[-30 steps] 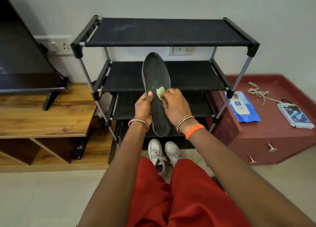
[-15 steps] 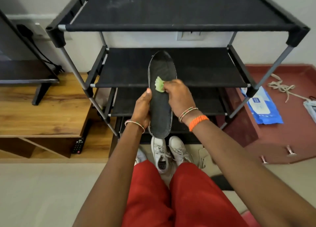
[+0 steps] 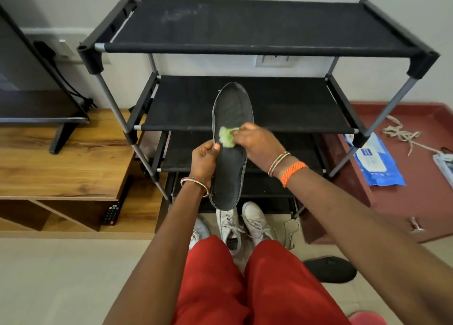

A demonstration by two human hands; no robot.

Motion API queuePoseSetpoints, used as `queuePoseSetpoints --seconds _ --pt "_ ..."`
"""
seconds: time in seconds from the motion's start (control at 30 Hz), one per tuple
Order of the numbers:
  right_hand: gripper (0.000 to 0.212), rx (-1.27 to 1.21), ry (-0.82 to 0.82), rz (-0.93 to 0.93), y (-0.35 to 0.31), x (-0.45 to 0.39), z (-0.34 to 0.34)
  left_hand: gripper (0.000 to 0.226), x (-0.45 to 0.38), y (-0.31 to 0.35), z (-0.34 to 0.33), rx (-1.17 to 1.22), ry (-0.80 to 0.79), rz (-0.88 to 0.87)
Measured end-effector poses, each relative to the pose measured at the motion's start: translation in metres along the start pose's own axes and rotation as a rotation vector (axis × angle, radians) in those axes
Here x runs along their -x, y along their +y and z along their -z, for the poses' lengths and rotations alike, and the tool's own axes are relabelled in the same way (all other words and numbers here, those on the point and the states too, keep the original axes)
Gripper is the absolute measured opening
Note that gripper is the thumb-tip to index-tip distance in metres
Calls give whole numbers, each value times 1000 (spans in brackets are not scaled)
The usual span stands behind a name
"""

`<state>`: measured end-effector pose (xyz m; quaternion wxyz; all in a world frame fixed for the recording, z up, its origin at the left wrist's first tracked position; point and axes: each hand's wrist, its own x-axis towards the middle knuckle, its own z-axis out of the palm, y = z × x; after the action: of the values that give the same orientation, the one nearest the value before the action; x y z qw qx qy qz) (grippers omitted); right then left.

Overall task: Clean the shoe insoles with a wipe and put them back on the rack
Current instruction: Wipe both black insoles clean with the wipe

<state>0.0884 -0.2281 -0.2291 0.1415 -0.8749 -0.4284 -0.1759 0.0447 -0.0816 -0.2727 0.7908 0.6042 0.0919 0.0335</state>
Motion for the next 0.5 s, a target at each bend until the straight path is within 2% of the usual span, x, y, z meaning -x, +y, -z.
queuePoseSetpoints --seconds 0.07,0.23,0.4,0.5 --pt "33 11 -73 132 3 5 0 23 2 -3 3 14 2 -9" --pt "32 -20 59 -129 27 -2 10 24 6 -6 0 39 64 -14" --pt "31 -37 -154 45 -6 20 -1 27 10 -3 -5 71 80 -32" --pt "34 -52 -38 -61 4 18 3 28 12 0 -8 40 97 -41"
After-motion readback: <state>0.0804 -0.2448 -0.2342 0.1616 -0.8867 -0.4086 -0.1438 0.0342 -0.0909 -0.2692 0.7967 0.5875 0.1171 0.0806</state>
